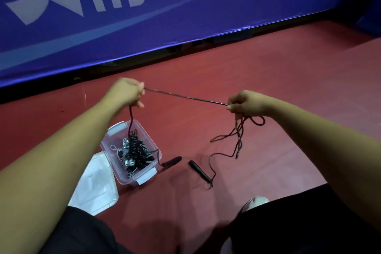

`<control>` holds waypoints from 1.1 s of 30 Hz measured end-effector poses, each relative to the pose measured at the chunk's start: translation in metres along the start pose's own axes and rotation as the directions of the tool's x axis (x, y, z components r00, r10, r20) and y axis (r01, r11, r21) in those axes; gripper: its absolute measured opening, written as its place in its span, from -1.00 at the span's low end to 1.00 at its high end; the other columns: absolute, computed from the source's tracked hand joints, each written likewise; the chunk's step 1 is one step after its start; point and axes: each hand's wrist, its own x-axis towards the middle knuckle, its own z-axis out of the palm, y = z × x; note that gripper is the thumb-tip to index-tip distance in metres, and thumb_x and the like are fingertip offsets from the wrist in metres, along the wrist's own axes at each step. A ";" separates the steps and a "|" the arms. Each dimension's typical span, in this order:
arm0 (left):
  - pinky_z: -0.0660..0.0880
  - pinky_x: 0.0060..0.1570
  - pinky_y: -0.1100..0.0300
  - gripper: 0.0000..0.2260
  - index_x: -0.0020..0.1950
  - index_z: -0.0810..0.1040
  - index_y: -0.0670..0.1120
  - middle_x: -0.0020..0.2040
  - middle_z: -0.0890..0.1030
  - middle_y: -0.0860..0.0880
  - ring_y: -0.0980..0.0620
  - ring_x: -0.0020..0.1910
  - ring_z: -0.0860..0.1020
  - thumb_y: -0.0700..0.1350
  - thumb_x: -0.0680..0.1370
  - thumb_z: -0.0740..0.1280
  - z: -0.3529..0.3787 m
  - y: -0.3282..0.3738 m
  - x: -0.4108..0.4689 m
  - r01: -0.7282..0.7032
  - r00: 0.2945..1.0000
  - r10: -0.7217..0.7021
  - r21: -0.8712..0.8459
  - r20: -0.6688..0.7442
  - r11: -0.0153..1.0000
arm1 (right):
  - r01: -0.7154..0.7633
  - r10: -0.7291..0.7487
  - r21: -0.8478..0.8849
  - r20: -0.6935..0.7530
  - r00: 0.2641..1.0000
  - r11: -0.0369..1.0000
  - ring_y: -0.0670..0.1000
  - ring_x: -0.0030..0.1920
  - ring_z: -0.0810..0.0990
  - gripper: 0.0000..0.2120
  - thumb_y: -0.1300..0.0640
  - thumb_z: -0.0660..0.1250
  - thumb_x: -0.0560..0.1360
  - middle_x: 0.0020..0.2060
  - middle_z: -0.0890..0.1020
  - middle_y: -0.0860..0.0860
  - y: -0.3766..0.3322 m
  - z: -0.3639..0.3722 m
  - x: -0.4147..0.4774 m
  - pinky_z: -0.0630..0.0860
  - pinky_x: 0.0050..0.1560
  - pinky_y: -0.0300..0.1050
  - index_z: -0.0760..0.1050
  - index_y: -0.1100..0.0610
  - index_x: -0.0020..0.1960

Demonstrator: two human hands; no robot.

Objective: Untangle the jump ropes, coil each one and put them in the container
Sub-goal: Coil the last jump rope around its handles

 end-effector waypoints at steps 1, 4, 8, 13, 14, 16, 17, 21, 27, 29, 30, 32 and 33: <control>0.56 -0.27 0.24 -0.81 -0.14 0.52 -0.19 -0.23 0.53 -0.25 0.03 -0.35 0.66 -0.19 0.65 0.25 0.001 -0.004 0.000 0.007 0.999 -0.017 0.196 0.049 0.981 | 0.020 -0.020 -0.001 -0.010 1.000 1.000 0.00 -0.39 0.57 -0.79 0.12 0.32 0.61 -0.40 0.64 0.06 -0.004 -0.001 -0.001 0.51 -0.22 -0.01 0.54 0.10 -0.20; 0.31 0.39 0.10 -0.54 0.44 0.39 -0.13 0.43 0.43 -0.17 -0.09 0.40 0.43 -0.01 0.59 0.36 0.020 0.009 -0.020 -0.289 0.954 0.216 0.441 0.209 0.850 | 0.146 -0.146 -0.024 -0.009 0.989 0.989 -0.03 -0.46 0.52 -0.78 0.11 0.32 0.60 -0.44 0.60 0.09 -0.039 0.001 -0.004 0.45 -0.30 -0.16 0.57 0.09 -0.21; 0.48 0.20 0.10 -0.68 0.28 0.50 -0.02 0.07 0.68 0.00 0.05 0.11 0.61 0.12 0.64 0.18 0.066 0.049 -0.062 -0.470 0.823 0.381 0.130 0.420 0.873 | 0.290 -0.290 -0.017 -0.079 0.954 0.957 -0.06 -0.50 0.48 -0.78 0.16 0.30 0.59 -0.46 0.59 0.08 -0.085 0.002 -0.008 0.40 -0.40 -0.20 0.57 0.10 -0.23; 0.33 -0.46 0.28 -0.68 -0.28 0.45 -0.08 -0.50 0.40 0.04 0.04 -0.58 0.44 -0.07 0.68 0.20 0.063 0.052 -0.052 -0.422 0.850 0.395 0.002 0.347 0.906 | 0.296 -0.297 -0.031 -0.056 0.953 0.955 -0.06 -0.42 0.56 -0.82 0.09 0.29 0.62 -0.40 0.64 0.08 -0.080 -0.004 -0.013 0.45 -0.31 -0.20 0.56 0.11 -0.13; 0.33 -0.47 0.28 -0.67 -0.30 0.44 -0.08 -0.50 0.39 0.01 0.06 -0.60 0.41 -0.09 0.67 0.20 0.060 0.050 -0.046 -0.398 0.877 0.377 0.009 0.299 0.917 | 0.264 -0.267 -0.062 -0.041 0.963 0.962 -0.07 -0.43 0.56 -0.83 0.09 0.29 0.62 -0.40 0.63 0.07 -0.073 -0.001 -0.011 0.46 -0.31 -0.18 0.55 0.09 -0.13; 0.33 -0.52 0.30 -0.66 -0.32 0.44 -0.09 -0.53 0.38 0.01 0.13 -0.65 0.36 -0.12 0.67 0.22 0.044 0.040 -0.029 -0.254 0.958 0.259 -0.050 0.127 0.966 | 0.129 -0.129 -0.117 0.007 0.992 0.985 -0.05 -0.46 0.52 -0.83 0.13 0.30 0.60 -0.42 0.59 0.05 -0.045 0.005 -0.005 0.44 -0.34 -0.16 0.53 0.12 -0.16; 0.33 -0.55 0.32 -0.66 -0.32 0.45 -0.09 -0.54 0.40 0.03 0.16 -0.67 0.34 -0.13 0.66 0.23 0.030 0.031 -0.019 -0.176 0.983 0.179 -0.113 0.024 0.978 | 0.045 -0.040 -0.160 0.038 0.998 0.986 -0.03 -0.44 0.50 -0.82 0.14 0.31 0.59 -0.42 0.56 0.03 -0.026 0.006 -0.004 0.42 -0.33 -0.16 0.53 0.13 -0.18; 0.39 -0.36 0.22 -0.65 -0.30 0.48 -0.14 -0.50 0.43 -0.03 0.13 -0.67 0.40 -0.05 0.66 0.23 -0.012 -0.009 0.010 -0.024 0.998 0.024 0.013 -0.059 1.000 | -0.125 0.128 -0.098 0.021 0.992 0.987 0.01 -0.36 0.45 -0.78 0.10 0.38 0.57 -0.41 0.53 -0.01 0.024 -0.005 -0.014 0.39 -0.29 -0.17 0.57 0.13 -0.24; 0.28 0.43 -0.01 -0.40 0.54 0.24 -0.11 0.47 0.34 -0.24 -0.20 0.44 0.34 0.03 0.58 0.36 0.030 -0.002 -0.004 -0.209 0.978 0.159 0.556 0.136 0.805 | 0.116 -0.114 -0.023 0.061 0.992 0.993 -0.07 -0.42 0.45 -0.80 0.09 0.39 0.57 -0.42 0.53 -0.02 -0.043 0.009 -0.013 0.40 -0.33 -0.20 0.63 0.13 -0.20; 0.21 0.46 0.14 -0.43 0.56 0.24 -0.05 0.51 0.34 -0.10 -0.04 0.48 0.31 0.13 0.61 0.27 0.051 0.022 -0.026 -0.409 0.900 0.312 0.341 0.304 0.847 | 0.197 -0.197 -0.015 0.043 0.980 0.980 -0.06 -0.41 0.43 -0.81 0.11 0.38 0.57 -0.39 0.53 0.01 -0.067 0.012 -0.013 0.38 -0.33 -0.21 0.64 0.16 -0.17; 0.27 0.39 0.23 -0.51 0.51 0.32 -0.03 0.45 0.42 -0.04 0.04 0.41 0.38 0.14 0.63 0.21 0.062 0.034 -0.040 -0.446 0.858 0.341 0.228 0.384 0.865 | 0.231 -0.231 0.019 0.022 0.973 0.973 -0.06 -0.40 0.43 -0.83 0.14 0.37 0.56 -0.39 0.53 0.02 -0.077 0.012 -0.013 0.37 -0.34 -0.21 0.65 0.19 -0.15; 0.40 0.08 0.30 -0.73 0.23 0.50 0.02 0.10 0.62 0.02 0.09 0.13 0.55 0.11 0.66 0.13 0.075 0.049 -0.060 -0.471 0.790 0.356 0.122 0.500 0.874 | 0.278 -0.277 0.065 -0.027 0.960 0.958 -0.09 -0.41 0.41 -0.87 0.24 0.35 0.54 -0.38 0.54 0.01 -0.088 0.010 -0.014 0.36 -0.34 -0.20 0.65 0.22 -0.12; 0.42 -0.09 0.27 -0.77 0.03 0.50 0.02 -0.15 0.63 0.05 0.07 -0.07 0.61 0.09 0.68 0.12 0.077 0.052 -0.065 -0.492 0.770 0.372 0.112 0.519 0.863 | 0.287 -0.285 0.059 -0.039 0.958 0.956 -0.11 -0.42 0.41 -0.88 0.26 0.34 0.53 -0.39 0.54 -0.01 -0.089 0.009 -0.014 0.36 -0.35 -0.21 0.66 0.20 -0.12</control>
